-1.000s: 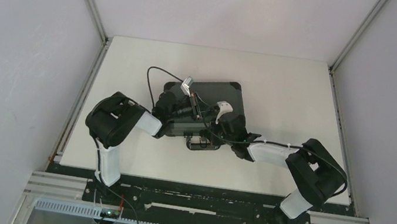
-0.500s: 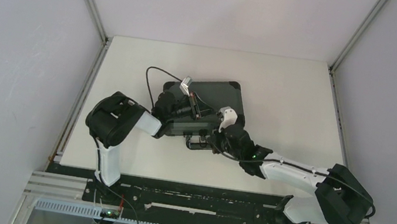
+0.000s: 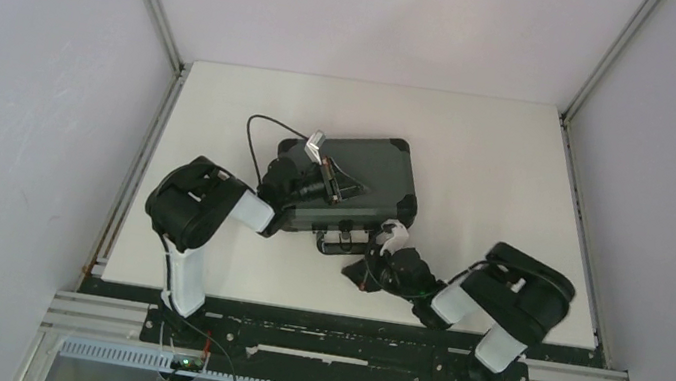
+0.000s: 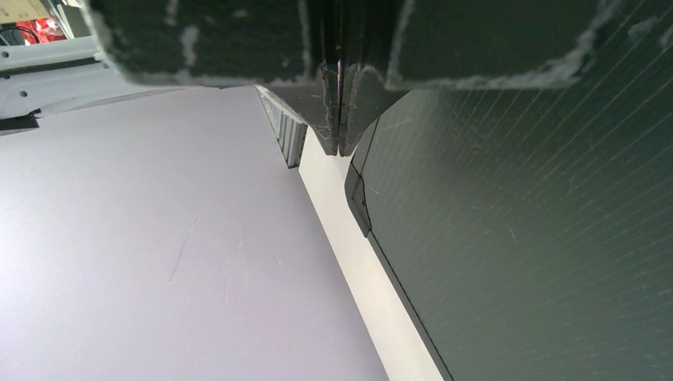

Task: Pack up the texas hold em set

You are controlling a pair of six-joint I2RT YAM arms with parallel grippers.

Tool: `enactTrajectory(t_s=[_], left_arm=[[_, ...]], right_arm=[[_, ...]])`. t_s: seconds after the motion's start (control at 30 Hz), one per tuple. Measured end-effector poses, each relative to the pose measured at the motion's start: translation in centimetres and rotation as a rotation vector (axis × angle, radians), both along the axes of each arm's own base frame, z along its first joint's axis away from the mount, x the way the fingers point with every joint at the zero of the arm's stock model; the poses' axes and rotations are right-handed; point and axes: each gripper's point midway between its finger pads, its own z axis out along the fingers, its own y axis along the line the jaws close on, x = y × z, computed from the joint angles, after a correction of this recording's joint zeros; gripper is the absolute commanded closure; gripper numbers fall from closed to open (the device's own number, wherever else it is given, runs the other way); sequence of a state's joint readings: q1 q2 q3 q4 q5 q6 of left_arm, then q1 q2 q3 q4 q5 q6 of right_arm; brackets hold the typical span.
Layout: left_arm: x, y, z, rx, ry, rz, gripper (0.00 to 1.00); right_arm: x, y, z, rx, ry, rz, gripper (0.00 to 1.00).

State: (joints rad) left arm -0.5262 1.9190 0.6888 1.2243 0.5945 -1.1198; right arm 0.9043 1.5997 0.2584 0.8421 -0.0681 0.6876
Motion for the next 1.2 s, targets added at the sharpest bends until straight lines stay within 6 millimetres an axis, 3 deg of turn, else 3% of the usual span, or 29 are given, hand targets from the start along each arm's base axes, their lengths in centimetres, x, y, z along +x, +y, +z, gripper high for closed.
enactTrajectory(t_s=[0.17,0.4,0.63,0.83,1.2], left_arm=[[0.0,0.1,0.0,-0.003,0.006,0.005,1.00],[0.0,0.1,0.0,-0.003,0.005,0.011,1.00],[0.0,0.1,0.0,-0.004,0.005,0.011,1.00],[0.0,0.1,0.0,-0.004,0.005,0.012,1.00],[0.0,0.1,0.0,-0.004,0.005,0.012,1.00]], right_arm=[[0.2,1.6,-0.2,0.150,0.037,-0.087,1.00],[0.5,0.1,-0.3,0.221,0.078,-0.275,1.00],[3.1,-1.0,0.0,0.314,0.099,-0.398,1.00],[4.3,0.1,0.3,0.351,0.098,-0.395,1.00],[4.3,1.5,0.6,0.390,0.137,-0.337,1.00]])
